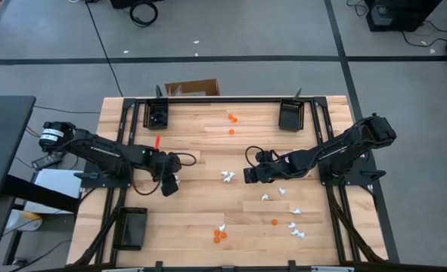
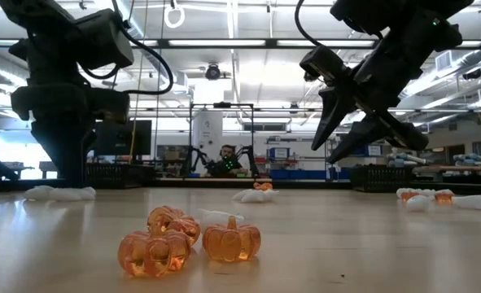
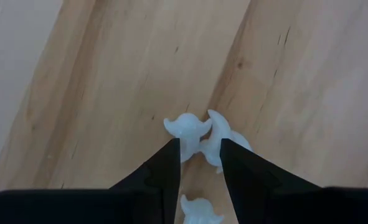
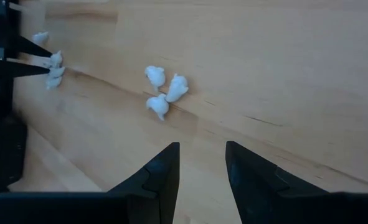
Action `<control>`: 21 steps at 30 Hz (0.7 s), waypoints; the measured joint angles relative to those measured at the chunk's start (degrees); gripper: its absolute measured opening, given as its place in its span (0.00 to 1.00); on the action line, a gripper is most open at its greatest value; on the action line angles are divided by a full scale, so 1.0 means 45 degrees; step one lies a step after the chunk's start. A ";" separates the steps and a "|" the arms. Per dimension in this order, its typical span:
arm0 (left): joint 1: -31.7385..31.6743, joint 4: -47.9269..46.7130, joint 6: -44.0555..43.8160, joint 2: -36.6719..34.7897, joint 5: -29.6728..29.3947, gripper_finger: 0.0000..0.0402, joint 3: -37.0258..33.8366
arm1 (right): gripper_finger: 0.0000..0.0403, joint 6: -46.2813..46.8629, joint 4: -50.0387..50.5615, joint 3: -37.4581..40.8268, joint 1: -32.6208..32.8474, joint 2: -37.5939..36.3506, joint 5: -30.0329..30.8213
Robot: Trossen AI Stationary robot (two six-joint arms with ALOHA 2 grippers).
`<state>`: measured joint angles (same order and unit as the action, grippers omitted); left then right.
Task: Sort Halloween decoration
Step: Put the white ghost toy into the bottom black basket
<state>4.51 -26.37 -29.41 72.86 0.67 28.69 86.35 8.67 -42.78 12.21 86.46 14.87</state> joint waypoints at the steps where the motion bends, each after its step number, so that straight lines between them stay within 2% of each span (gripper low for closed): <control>1: -0.0005 0.0014 -0.0004 0.0000 0.0005 0.31 -0.0005 | 0.34 -0.0052 -0.0005 0.0000 0.0000 0.0000 0.0000; 8: -0.0057 -0.0550 -0.0292 0.0137 -0.0039 0.31 0.0819 | 0.34 -0.0219 -0.0034 0.0000 0.0010 0.0000 -0.0010; 21: -0.1229 -0.1464 -0.0622 0.0092 -0.0039 0.31 0.0894 | 0.34 -0.0996 -0.0630 0.0000 -0.0292 0.0000 -0.0022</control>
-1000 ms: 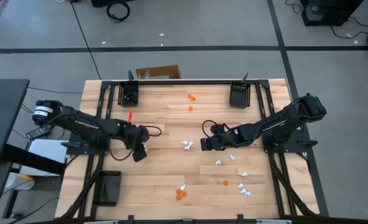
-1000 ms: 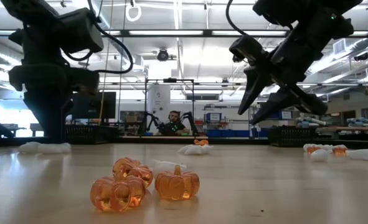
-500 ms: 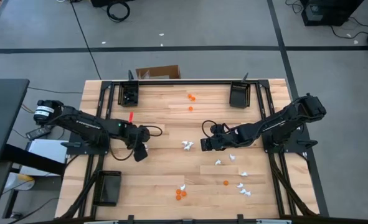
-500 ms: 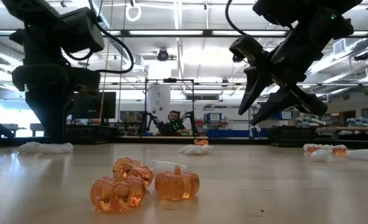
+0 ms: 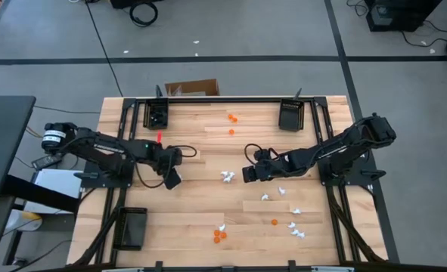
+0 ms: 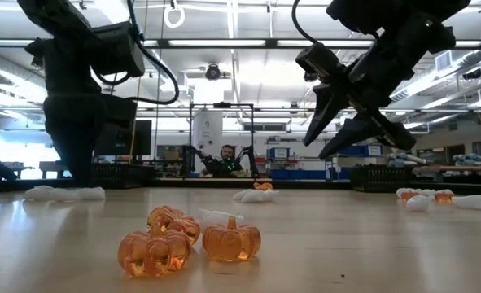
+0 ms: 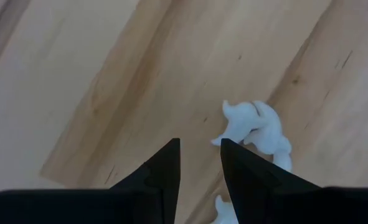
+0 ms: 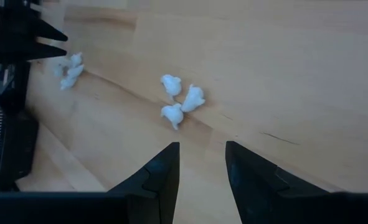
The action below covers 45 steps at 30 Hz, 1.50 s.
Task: Sort Halloween decoration
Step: Put the white ghost toy into the bottom black basket
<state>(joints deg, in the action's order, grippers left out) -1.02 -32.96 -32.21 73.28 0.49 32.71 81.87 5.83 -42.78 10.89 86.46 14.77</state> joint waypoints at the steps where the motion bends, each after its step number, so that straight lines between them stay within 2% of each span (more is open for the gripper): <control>1: 0.0000 0.0055 0.0047 0.0000 0.0003 0.31 0.0005 | 0.34 -0.0081 -0.0047 0.0000 -0.0025 0.0000 -0.0006; 9: 0.0205 0.0028 0.1248 -0.0018 0.0533 0.31 0.0039 | 0.34 -0.0363 -0.0060 0.0000 -0.0204 0.0000 -0.0248; 14: -0.0378 -0.2755 -0.0318 -0.0024 0.0472 0.31 0.0044 | 0.34 -0.0649 -0.0050 0.0000 -0.0399 0.0000 -0.0540; 17: -0.0512 -0.3880 -0.0450 -0.0024 0.0250 0.31 0.0044 | 0.34 -0.0875 -0.0050 0.0000 -0.0561 0.0000 -0.0541; 22: -0.0525 -0.3825 -0.0174 -0.0029 0.0136 0.31 0.0044 | 0.34 -0.1307 -0.0045 0.0000 -0.0932 0.0000 -0.0663; 29: -0.0529 -0.4832 -0.1081 -0.0036 0.0141 0.31 0.0410 | 0.34 -0.1711 -0.0050 0.0000 -0.1388 0.0000 -0.0947; 36: -0.0354 -0.4442 0.0034 -0.0039 0.0420 0.31 0.0644 | 0.34 -0.2242 -0.0055 0.0000 -0.1848 0.0000 -0.1237; 40: -0.0398 -0.5227 -0.0958 -0.0037 0.0434 0.31 0.0641 | 0.34 -0.2440 -0.0203 0.0000 -0.1903 0.0000 -0.1246; 42: -0.0584 -0.5838 -0.1587 0.0009 0.0724 0.31 0.0631 | 0.34 -0.2553 -0.0247 0.0000 -0.1894 0.0000 -0.1245; 45: -0.0838 -0.6257 -0.1552 0.0294 0.1506 0.31 0.0636 | 0.34 -0.2675 -0.0254 0.0000 -0.1894 0.0000 -0.1052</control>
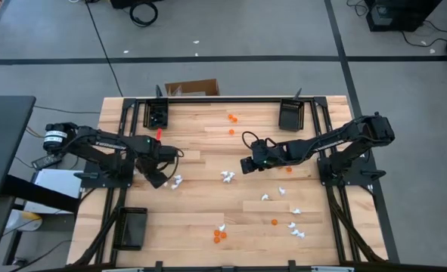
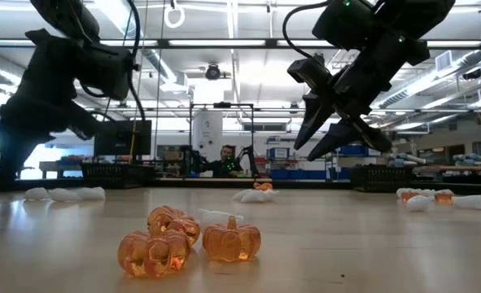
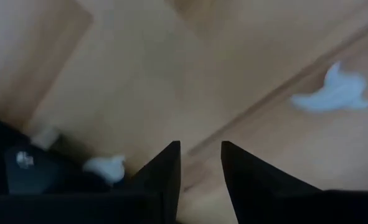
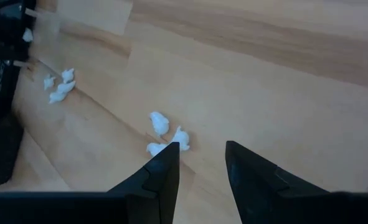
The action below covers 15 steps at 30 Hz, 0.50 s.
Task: Sort Halloween decoration
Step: Put the white ghost toy into the bottom black basket
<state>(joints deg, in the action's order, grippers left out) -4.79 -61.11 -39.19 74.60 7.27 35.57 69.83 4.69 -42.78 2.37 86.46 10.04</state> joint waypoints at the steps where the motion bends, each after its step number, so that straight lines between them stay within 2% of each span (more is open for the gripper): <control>1: -0.0007 -0.0187 0.0126 0.0167 0.0155 0.31 0.0005 | 0.34 -0.0092 -0.0009 0.0000 -0.0004 0.0000 0.0084; 12: -0.0008 -0.2355 0.3207 0.3674 0.0304 0.31 0.1104 | 0.34 -0.0828 -0.0277 0.0000 -0.0077 0.0000 0.0154; 15: -0.0008 -0.2610 0.4181 0.4220 -0.0066 0.31 0.1271 | 0.34 -0.0919 -0.0277 0.0000 0.0043 0.0000 0.0191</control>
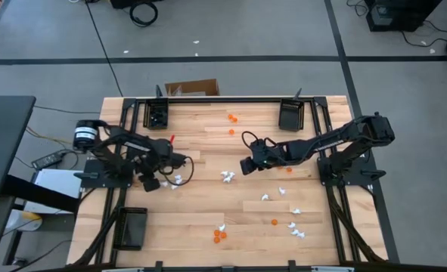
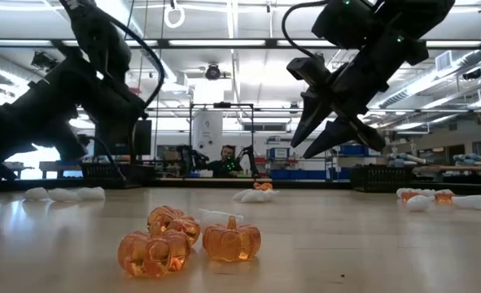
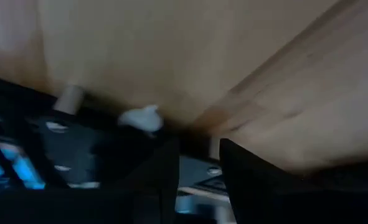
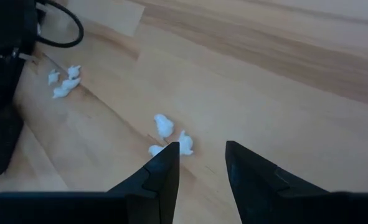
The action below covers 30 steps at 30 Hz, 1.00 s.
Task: Sort Halloween decoration
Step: Put the white ghost toy into the bottom black basket
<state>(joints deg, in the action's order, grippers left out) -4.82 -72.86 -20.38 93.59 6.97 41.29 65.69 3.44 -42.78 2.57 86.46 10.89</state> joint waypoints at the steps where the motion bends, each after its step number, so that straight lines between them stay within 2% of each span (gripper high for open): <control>1: 0.0000 -0.0187 0.0310 0.0155 -0.0213 0.31 0.0028 | 0.34 -0.0050 0.0000 0.0000 0.0040 0.0000 0.0025; 4: -0.0058 -0.0237 0.1107 0.0563 -0.0741 0.31 -0.0008 | 0.34 -0.0203 0.0000 0.0000 0.0184 0.0000 0.0273; 9: -0.0267 0.0170 0.1202 0.1079 -0.0794 0.31 -0.0018 | 0.34 -0.0247 0.0010 0.0000 0.0353 0.0000 0.0390; 14: -0.0228 0.1004 0.1261 0.1145 -0.1154 0.31 -0.0013 | 0.34 -0.0298 0.0006 0.0000 0.0483 0.0000 0.0455; 22: -0.0228 0.1048 0.2087 0.1145 -0.1400 0.31 -0.0018 | 0.34 -0.0316 0.0009 0.0000 0.0525 0.0000 0.0462; 30: -0.0403 0.1073 0.0967 0.1145 -0.1049 0.31 -0.0781 | 0.34 -0.0504 0.0010 0.0000 0.0525 0.0000 0.0462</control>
<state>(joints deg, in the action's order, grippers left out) -6.63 -68.03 -16.02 98.74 2.25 37.78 63.42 3.49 -42.78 4.93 86.46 12.97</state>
